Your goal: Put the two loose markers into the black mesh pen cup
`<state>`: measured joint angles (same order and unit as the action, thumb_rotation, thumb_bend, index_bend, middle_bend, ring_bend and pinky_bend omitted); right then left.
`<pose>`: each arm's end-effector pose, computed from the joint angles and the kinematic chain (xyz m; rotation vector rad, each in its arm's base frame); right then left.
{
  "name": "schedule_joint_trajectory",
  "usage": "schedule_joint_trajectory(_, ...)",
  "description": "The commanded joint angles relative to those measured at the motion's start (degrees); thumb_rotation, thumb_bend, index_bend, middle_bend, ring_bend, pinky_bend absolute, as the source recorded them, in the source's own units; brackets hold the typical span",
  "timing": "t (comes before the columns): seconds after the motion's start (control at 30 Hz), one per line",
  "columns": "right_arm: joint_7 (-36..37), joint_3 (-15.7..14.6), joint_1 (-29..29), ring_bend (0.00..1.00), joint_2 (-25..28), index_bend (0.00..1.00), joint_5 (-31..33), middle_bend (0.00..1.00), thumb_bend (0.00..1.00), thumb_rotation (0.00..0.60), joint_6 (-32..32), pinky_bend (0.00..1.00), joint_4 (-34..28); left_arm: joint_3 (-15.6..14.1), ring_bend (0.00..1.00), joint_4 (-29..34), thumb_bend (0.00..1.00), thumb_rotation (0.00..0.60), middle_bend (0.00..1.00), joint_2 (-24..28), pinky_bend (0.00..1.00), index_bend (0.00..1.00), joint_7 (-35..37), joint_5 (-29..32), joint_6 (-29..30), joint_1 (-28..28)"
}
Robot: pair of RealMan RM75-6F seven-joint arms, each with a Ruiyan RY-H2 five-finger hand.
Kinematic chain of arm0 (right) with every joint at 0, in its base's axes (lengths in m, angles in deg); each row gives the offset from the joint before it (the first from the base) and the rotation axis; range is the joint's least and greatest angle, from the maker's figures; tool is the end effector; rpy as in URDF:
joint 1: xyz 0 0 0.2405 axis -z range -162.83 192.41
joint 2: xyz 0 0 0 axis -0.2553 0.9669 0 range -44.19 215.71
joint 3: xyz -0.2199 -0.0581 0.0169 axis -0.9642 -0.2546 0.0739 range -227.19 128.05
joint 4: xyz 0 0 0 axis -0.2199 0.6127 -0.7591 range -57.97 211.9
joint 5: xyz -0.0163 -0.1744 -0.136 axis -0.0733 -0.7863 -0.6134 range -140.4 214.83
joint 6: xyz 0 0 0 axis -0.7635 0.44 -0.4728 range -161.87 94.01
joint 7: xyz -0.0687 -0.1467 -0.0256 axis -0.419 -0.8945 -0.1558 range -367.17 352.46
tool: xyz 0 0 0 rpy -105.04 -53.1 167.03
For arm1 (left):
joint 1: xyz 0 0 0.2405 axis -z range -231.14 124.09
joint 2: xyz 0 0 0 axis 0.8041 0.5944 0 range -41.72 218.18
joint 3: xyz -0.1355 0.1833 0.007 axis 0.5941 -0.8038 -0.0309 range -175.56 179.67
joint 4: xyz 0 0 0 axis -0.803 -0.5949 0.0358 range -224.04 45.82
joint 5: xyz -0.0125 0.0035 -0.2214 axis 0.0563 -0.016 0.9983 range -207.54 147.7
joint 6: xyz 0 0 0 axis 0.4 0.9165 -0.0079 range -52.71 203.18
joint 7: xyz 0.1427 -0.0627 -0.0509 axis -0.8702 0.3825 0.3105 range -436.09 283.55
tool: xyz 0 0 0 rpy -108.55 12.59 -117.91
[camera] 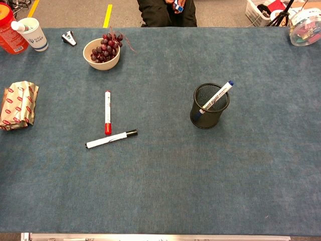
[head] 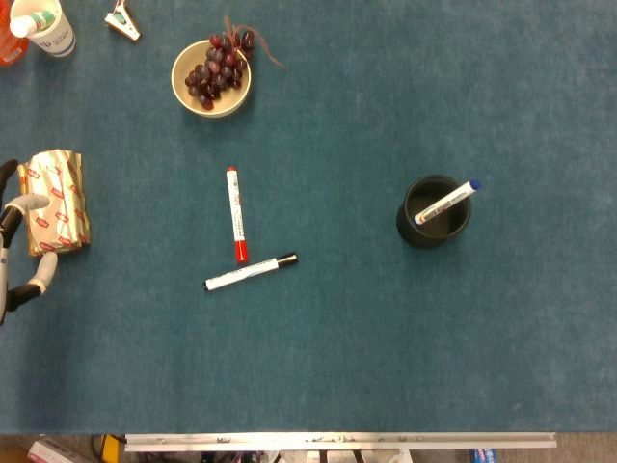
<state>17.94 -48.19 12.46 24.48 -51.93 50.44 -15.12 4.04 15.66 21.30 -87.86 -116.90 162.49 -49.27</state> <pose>-0.2998 -0.1813 0.1421 1.2611 -1.2376 1.1594 -0.2358 0.1892 0.1092 -1.3767 -0.9384 -0.9700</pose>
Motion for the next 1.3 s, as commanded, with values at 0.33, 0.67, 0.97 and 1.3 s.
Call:
schedule_joint_trajectory(0.33,10.38,-0.78,-3.17,0.13,-2.1,0.33,-2.57,0.28,0.0,0.6,-3.53,0.16,2.07,-0.41,0.0,0.32,0.27,0.6,0.08,0.34,0.0,0.31,0.22,-0.18,-0.08,-0.25)
schedule_joint_trajectory(0.67,25.41,0.2,-7.23,0.15,-9.44,0.33,-2.13,0.33,0.0,0.6,-7.32,0.17,9.87,-0.84,0.0,0.09,0.27,0.6,0.08,0.83,0.0,0.31,-0.08,-0.75,0.03,-0.53)
schedule_joint_trajectory(0.97,26.42,0.32,-11.66,0.16,-17.63,0.33,-3.13,0.35,0.0,0.6,-11.38,0.18,17.85,-0.89,0.0,0.7,0.27,0.6,0.08,1.12,0.0,0.31,0.04,-1.0,0.06,-0.58)
schedule_joint_trajectory(1.3,26.88,-0.77,-15.66,0.16,-25.75,0.33,-3.94,0.35,0.0,0.6,-15.0,0.18,25.73,-1.05,0.0,1.22,0.27,0.6,0.08,1.69,0.0,0.31,0.63,-0.65,-0.18,-0.8)
